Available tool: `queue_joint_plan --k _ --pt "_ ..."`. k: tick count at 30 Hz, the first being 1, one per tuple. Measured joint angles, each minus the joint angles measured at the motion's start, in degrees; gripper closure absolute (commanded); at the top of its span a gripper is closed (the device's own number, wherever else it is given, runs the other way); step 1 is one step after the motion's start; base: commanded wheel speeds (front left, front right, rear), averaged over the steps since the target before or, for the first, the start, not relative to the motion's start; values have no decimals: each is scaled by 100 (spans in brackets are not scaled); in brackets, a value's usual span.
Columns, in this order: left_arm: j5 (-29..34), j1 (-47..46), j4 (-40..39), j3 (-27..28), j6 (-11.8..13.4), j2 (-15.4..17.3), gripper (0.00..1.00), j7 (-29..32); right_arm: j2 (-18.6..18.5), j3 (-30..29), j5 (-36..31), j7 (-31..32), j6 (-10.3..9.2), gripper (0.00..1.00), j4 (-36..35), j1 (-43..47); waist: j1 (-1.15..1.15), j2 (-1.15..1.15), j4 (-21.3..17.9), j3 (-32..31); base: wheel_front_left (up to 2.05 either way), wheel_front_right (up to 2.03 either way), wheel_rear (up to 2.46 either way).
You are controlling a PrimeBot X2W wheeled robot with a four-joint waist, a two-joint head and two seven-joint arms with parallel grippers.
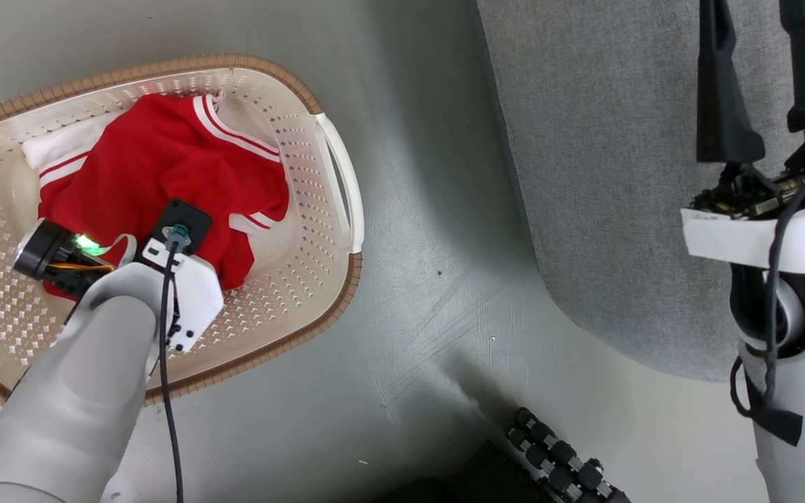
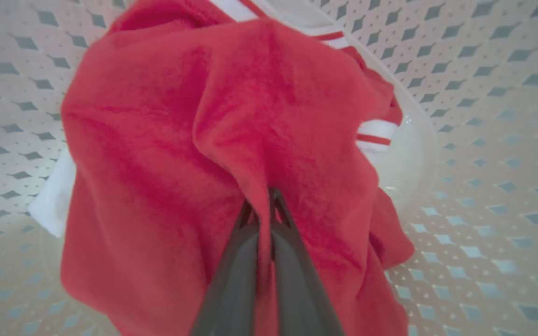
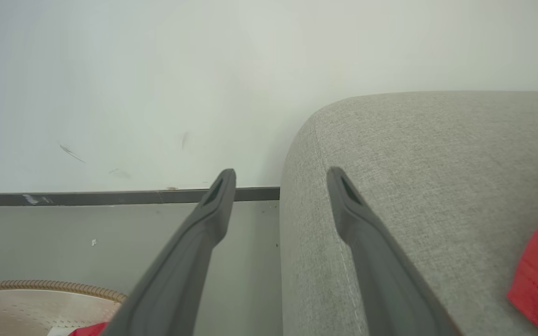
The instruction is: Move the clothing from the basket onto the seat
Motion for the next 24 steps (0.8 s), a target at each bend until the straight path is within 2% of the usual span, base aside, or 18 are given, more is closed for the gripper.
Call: queue_joint_plan --k 14,24 --pt "-120 3 -320 38 -99 -107 100 -643 0 -105 75 0 0 0 30 -271 0 0 146 -161 0 0 0" --pt "-454 180 -913 354 -91 -197 100 -1357 -3 -132 -21 -15 0 0 78 -308 0 0 354 -415 0 0 0"
